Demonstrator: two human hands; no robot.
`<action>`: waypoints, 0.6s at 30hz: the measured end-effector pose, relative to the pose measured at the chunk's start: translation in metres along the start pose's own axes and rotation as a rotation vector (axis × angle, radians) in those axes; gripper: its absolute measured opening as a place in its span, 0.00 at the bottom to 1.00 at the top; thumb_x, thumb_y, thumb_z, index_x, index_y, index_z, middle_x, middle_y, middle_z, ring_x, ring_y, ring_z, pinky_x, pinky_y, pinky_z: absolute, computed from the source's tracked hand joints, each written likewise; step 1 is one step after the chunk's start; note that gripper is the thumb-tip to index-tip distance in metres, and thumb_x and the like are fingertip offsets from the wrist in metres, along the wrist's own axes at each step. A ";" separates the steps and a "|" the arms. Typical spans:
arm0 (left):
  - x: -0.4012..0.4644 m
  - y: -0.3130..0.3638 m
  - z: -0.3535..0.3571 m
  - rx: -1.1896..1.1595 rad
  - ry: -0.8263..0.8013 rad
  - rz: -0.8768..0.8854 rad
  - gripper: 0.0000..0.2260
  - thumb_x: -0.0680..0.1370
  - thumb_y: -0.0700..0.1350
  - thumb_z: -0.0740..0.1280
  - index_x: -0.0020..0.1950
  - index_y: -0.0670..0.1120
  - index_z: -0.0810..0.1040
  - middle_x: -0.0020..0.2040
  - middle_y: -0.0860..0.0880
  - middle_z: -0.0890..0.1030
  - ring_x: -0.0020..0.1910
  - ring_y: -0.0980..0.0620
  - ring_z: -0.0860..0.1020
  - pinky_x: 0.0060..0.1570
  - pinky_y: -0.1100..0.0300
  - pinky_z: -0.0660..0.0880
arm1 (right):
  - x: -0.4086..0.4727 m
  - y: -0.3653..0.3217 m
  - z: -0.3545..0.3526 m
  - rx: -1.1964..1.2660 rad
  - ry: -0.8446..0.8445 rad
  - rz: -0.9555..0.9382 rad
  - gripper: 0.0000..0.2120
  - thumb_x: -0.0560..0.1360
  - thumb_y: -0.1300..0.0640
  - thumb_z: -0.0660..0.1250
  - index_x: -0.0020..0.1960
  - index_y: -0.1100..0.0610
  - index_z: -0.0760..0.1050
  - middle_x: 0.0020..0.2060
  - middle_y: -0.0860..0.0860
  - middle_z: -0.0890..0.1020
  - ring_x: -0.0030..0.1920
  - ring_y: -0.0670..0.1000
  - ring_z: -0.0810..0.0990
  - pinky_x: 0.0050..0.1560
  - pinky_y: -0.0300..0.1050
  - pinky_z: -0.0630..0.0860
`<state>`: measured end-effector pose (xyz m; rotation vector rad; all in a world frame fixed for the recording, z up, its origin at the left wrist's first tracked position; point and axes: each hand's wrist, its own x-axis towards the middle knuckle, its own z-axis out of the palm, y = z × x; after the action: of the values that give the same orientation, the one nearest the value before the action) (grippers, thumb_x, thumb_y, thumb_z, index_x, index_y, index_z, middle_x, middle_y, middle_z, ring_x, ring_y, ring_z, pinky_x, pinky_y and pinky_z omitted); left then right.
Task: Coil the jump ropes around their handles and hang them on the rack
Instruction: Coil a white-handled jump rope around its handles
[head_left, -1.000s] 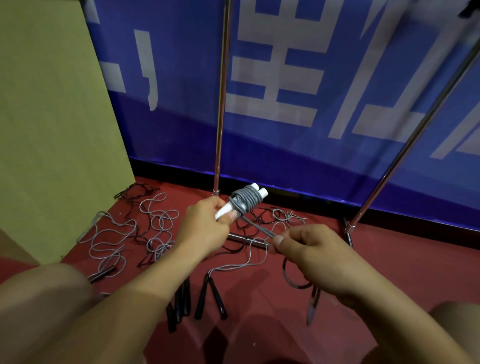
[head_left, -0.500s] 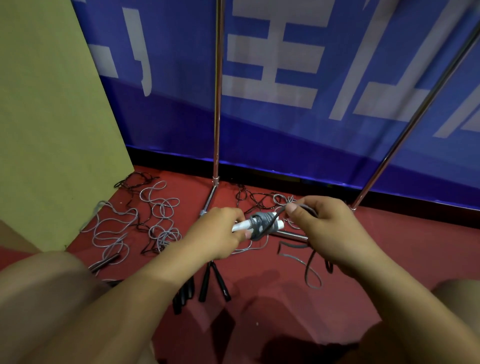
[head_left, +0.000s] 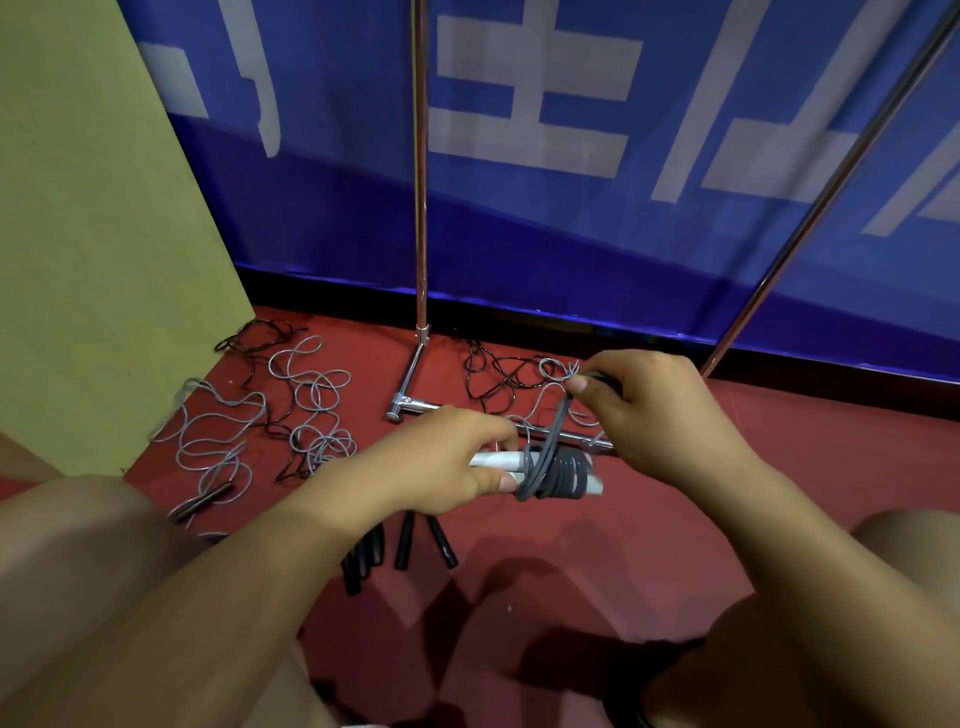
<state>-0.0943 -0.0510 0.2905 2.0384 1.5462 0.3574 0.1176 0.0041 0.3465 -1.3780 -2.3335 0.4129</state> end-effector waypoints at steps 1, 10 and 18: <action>-0.001 0.000 -0.001 -0.031 -0.001 0.017 0.07 0.74 0.56 0.71 0.47 0.59 0.74 0.43 0.54 0.79 0.45 0.52 0.77 0.47 0.51 0.77 | 0.001 0.002 0.000 0.004 0.002 0.000 0.10 0.78 0.49 0.66 0.37 0.45 0.75 0.28 0.41 0.74 0.32 0.42 0.72 0.35 0.43 0.65; -0.014 0.018 -0.023 -0.382 -0.116 0.106 0.05 0.76 0.47 0.74 0.48 0.53 0.79 0.42 0.49 0.82 0.39 0.56 0.76 0.43 0.56 0.72 | 0.007 0.004 -0.001 0.072 -0.088 0.019 0.08 0.76 0.45 0.70 0.46 0.49 0.82 0.36 0.47 0.83 0.38 0.44 0.80 0.39 0.39 0.73; -0.022 0.017 -0.039 -0.688 -0.077 0.137 0.09 0.76 0.43 0.73 0.54 0.43 0.79 0.41 0.42 0.83 0.35 0.45 0.77 0.34 0.56 0.77 | 0.007 0.000 -0.015 0.357 -0.332 0.081 0.04 0.74 0.60 0.73 0.41 0.57 0.80 0.26 0.45 0.77 0.27 0.40 0.70 0.30 0.35 0.68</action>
<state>-0.1072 -0.0645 0.3341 1.5836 1.0375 0.7379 0.1213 0.0107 0.3608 -1.3082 -2.3030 1.0985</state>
